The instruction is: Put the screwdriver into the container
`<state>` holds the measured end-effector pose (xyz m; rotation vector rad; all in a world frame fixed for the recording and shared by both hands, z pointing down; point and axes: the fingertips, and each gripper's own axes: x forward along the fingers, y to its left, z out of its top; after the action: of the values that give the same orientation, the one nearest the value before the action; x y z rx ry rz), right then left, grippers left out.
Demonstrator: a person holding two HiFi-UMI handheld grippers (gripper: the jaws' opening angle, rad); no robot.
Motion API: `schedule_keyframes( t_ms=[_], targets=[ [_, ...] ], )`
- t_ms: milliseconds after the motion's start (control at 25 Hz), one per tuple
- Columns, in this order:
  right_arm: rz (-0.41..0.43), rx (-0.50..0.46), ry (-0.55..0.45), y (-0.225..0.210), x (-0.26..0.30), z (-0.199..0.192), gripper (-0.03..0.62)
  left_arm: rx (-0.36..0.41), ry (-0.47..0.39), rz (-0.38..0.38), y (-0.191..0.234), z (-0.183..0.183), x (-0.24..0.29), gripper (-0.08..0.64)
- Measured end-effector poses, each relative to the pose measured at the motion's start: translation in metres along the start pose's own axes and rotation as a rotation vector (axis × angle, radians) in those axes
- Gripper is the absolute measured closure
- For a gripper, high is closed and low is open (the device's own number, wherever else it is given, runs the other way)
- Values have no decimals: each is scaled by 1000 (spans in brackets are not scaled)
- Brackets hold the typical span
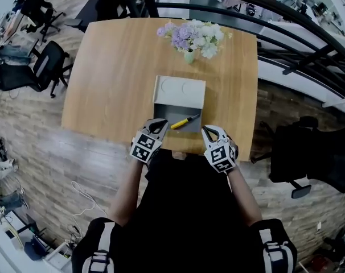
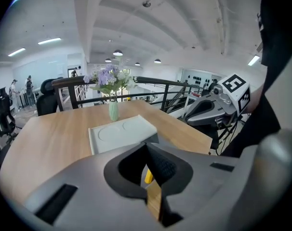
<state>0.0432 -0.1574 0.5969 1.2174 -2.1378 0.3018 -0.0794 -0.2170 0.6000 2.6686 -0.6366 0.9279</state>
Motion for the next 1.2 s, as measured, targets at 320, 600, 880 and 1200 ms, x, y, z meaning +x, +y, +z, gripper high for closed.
schedule_keyframes(
  t_ms=[320, 600, 880, 1200],
  targets=[
    [94, -86, -43, 12, 15, 20, 566, -23, -73, 86, -17, -3, -46, 538],
    [151, -147, -46, 24, 16, 21, 566, -98, -98, 166, -26, -20, -70, 538],
    [176, -160, -40, 33, 10, 16, 566, -107, -101, 181, -38, -24, -78, 538],
    [134, -138, -53, 32, 9, 16, 566, -64, -101, 156, -47, -22, -88, 538]
  ],
)
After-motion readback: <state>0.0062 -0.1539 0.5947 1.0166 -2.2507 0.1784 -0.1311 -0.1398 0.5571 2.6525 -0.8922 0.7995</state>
